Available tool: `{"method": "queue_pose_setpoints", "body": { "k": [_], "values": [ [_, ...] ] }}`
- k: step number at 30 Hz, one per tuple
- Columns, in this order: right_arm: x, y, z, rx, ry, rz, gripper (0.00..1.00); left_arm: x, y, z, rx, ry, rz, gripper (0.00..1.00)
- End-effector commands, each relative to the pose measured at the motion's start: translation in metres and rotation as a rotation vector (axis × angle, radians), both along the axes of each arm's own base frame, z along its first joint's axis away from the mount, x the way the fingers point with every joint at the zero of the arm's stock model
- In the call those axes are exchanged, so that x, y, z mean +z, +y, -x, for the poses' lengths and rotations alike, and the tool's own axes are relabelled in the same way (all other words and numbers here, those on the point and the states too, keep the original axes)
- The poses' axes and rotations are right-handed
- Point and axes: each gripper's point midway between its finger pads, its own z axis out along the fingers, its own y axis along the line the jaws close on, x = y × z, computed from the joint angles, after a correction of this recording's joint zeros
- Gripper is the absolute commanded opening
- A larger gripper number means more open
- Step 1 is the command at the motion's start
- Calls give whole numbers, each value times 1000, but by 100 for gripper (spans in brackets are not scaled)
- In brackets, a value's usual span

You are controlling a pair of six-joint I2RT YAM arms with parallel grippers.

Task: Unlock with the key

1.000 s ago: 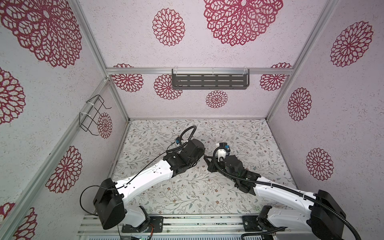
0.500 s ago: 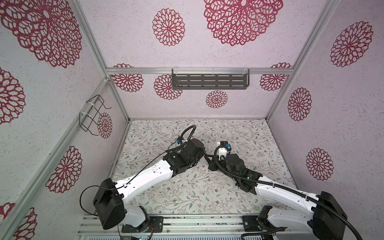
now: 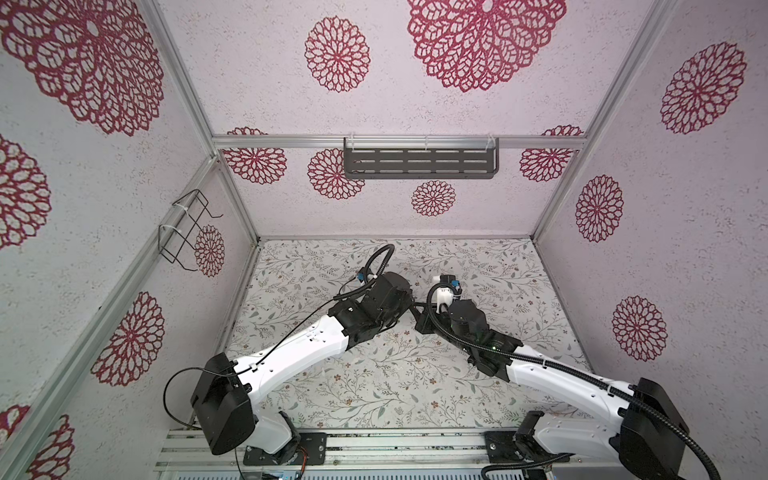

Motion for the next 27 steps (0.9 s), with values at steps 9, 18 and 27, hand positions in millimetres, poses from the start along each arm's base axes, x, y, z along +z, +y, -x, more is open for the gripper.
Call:
{"method": "queue_pose_setpoints", "body": {
  "k": [9,18,27],
  "values": [
    [43,4,7,43,-103,-79,15,21,10,12,-15,-40,28,0],
    [29,4,16,73,-58,-73,20,36,41,2,61,-87,6,0],
    [33,7,17,90,-69,-82,12,38,40,0,63,-92,11,0]
  ]
}}
